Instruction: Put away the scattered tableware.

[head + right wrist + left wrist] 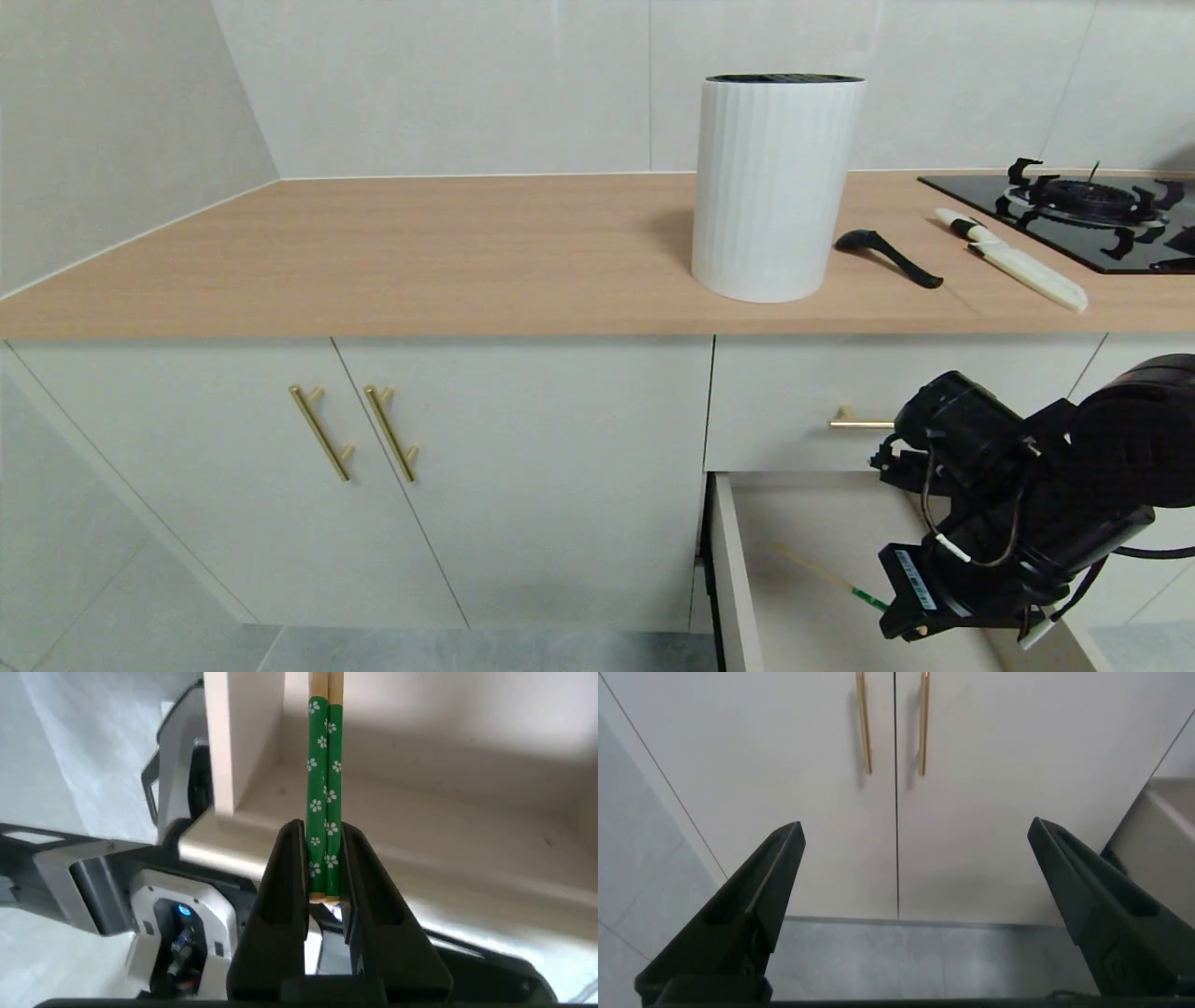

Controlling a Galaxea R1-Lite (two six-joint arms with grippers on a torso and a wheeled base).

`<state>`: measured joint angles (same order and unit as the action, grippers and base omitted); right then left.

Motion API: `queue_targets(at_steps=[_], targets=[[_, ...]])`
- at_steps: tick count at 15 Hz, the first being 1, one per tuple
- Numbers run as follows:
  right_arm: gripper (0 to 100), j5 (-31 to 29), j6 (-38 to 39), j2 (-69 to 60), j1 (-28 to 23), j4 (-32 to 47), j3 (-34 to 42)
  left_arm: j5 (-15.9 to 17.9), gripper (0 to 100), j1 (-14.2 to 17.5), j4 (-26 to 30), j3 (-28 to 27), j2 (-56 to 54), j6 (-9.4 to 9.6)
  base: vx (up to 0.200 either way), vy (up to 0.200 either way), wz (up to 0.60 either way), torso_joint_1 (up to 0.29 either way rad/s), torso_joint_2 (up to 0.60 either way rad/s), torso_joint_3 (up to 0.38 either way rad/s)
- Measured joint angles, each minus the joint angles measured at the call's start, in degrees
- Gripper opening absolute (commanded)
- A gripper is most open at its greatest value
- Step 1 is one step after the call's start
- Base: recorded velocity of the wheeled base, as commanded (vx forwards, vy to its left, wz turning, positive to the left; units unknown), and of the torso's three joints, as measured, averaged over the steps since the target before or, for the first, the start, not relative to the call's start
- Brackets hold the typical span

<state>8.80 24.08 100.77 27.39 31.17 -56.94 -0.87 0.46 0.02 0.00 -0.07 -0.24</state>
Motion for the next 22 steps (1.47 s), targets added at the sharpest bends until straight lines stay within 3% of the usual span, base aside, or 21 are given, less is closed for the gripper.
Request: queue_targets(at_steps=[5, 11, 13, 17, 22], targets=[[0, -1.2, 0.1, 0.3, 0.0, -1.2, 0.7, 0.0, 100, 0.0, 0.0, 0.0, 0.0, 0.02, 0.000, 0.000, 0.00, -0.089, 0.39, 0.294], [0, -1.4, 2.9, 0.7, 0.0, -5.9, 1.1, 0.0, 100, 0.0, 0.0, 0.0, 0.0, 0.00, 0.000, 0.000, 0.00, -0.007, 0.04, 0.026], [0, -4.7, 3.0, 2.2, 0.1, -11.6, 2.5, 0.0, 100, 0.1, 0.0, 0.0, 0.0, 0.00, 0.000, 0.000, 0.00, 0.000, 0.00, 0.000], [0, -10.6, 3.0, 7.6, 0.9, -31.6, 10.1, 0.0, 100, 0.0, 0.0, 0.0, 0.0, 0.00, 0.000, 0.000, 0.00, 0.000, 0.00, 0.000], [0, -11.3, 2.7, 16.5, 1.6, -39.9, 12.7, 0.0, 100, 0.0, 0.0, 0.0, 0.0, 0.00, 0.000, 0.000, 0.00, 0.000, 0.00, 0.000]])
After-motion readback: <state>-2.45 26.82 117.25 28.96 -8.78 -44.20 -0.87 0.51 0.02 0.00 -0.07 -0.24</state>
